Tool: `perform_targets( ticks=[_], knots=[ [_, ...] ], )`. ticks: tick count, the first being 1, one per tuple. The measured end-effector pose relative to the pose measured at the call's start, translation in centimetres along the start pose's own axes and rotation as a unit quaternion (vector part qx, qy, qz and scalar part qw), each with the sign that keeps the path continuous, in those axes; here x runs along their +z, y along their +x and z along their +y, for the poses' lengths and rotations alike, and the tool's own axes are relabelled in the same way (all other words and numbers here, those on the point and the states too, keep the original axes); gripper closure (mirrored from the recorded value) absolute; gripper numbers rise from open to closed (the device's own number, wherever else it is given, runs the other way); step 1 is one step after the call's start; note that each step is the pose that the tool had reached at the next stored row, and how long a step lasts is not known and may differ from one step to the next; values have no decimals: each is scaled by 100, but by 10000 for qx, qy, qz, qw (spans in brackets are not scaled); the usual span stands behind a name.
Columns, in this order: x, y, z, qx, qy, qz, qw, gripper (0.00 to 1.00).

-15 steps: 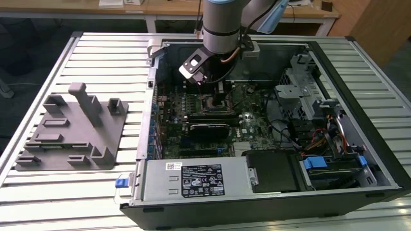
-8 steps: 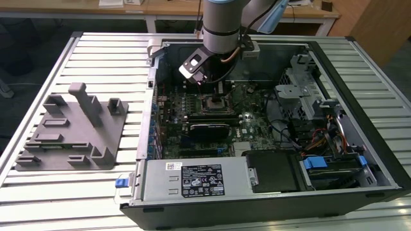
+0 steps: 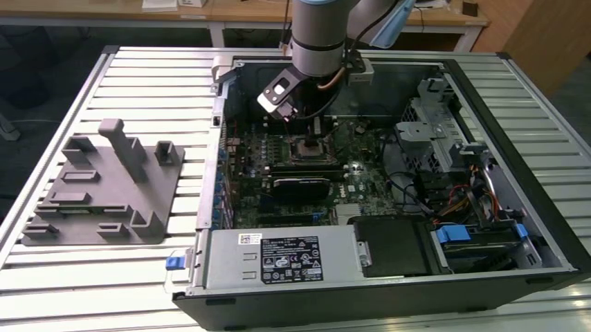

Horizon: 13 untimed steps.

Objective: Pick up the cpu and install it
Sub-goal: 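Place the cpu into insertion slot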

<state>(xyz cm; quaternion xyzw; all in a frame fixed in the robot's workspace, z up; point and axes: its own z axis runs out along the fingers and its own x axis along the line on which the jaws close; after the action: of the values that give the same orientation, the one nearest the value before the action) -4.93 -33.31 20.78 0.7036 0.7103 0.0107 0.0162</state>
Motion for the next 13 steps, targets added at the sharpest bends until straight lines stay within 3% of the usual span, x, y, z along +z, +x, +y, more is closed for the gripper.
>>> perform_targets(
  ticks=[13],
  knots=[
    [20,-2,-1,0,0,0,10000,89]
  ],
)
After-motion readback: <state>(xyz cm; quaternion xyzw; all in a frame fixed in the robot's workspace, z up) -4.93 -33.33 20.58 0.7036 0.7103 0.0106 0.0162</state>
